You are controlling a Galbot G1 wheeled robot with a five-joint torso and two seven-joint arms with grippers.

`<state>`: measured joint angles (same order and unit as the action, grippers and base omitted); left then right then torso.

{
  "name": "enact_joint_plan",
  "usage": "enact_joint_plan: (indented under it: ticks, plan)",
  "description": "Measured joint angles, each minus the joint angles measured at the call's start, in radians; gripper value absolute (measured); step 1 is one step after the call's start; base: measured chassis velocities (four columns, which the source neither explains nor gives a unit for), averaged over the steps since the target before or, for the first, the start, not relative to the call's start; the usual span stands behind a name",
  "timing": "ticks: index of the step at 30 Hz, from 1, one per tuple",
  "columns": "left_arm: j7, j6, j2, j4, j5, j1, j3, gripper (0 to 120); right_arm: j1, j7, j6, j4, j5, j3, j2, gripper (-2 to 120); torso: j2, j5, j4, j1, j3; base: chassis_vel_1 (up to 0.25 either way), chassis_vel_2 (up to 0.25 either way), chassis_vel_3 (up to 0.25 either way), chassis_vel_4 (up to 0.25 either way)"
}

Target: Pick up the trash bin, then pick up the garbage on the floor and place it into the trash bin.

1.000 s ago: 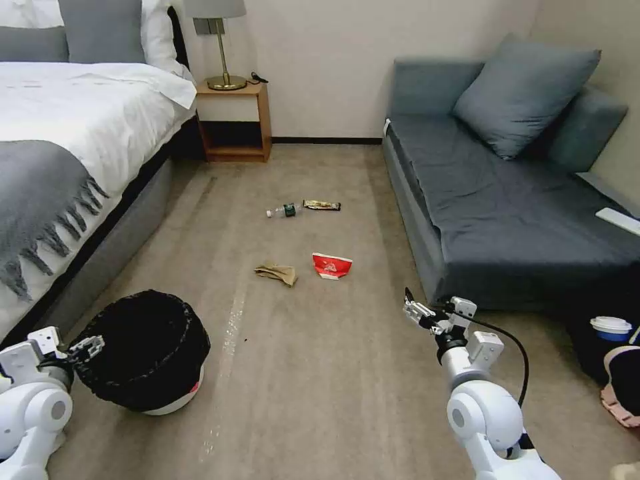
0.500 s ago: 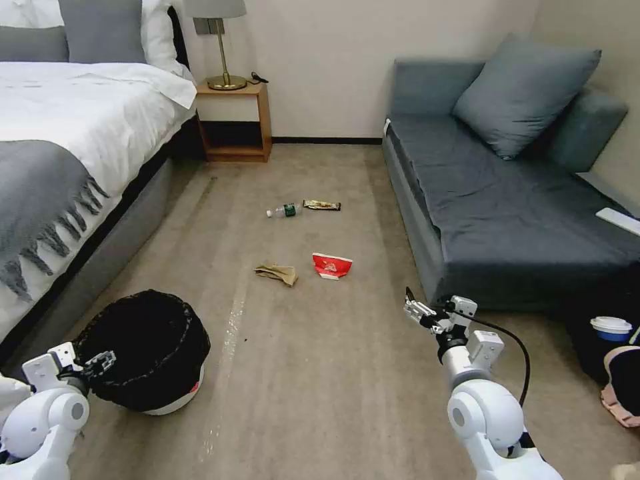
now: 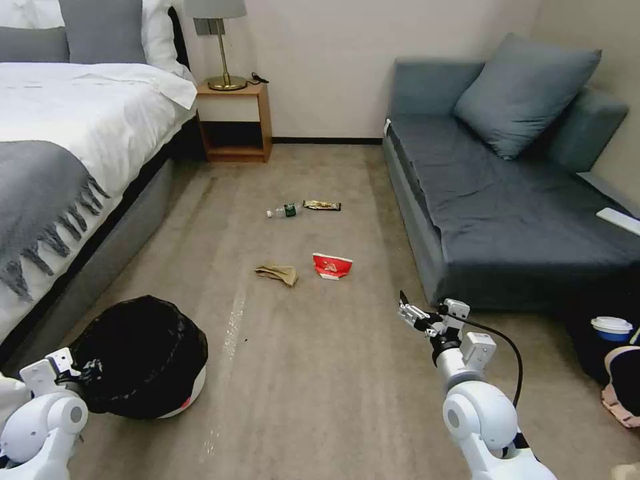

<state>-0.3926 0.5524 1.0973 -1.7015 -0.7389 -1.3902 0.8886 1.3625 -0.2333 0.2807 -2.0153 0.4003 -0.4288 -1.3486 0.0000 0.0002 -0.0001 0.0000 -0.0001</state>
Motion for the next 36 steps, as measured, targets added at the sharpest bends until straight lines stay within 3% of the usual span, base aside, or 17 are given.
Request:
enact_joint_plan:
  ticks: [5, 10, 14, 24, 36]
  plan:
    - [0.019, -0.036, 0.006, -0.021, 0.029, -0.013, 0.007, 6, 0.012, 0.001, 0.001, -0.004, 0.000, -0.001, -0.001, 100, 0.000, -0.0007, 0.0000, 0.000, 0.000, 0.000, 0.000, 0.000, 0.000]
    - [0.021, -0.062, 0.013, -0.055, 0.067, -0.023, 0.015, 6, 0.022, 0.010, -0.004, -0.008, 0.004, -0.008, 0.001, 100, 0.000, -0.0010, -0.0003, 0.000, 0.000, 0.000, 0.000, 0.000, 0.000]
    - [0.037, -0.115, 0.025, -0.093, 0.171, -0.035, 0.022, 4, 0.034, 0.026, -0.018, -0.017, 0.016, -0.012, 0.002, 100, 0.000, -0.0009, 0.0001, 0.000, 0.000, 0.000, 0.000, 0.000, 0.000]
    - [0.070, -0.183, 0.052, -0.189, 0.332, -0.073, 0.029, 3, 0.045, 0.040, -0.029, -0.023, 0.029, -0.013, 0.005, 100, 0.000, 0.0001, 0.0000, 0.000, 0.000, 0.000, 0.000, 0.000, 0.000]
    - [0.114, -0.214, 0.085, -0.211, 0.451, -0.102, 0.018, 3, 0.037, 0.046, -0.041, -0.003, 0.069, -0.008, 0.003, 100, 0.000, -0.0003, 0.0001, 0.000, 0.000, 0.000, 0.000, 0.000, 0.000]
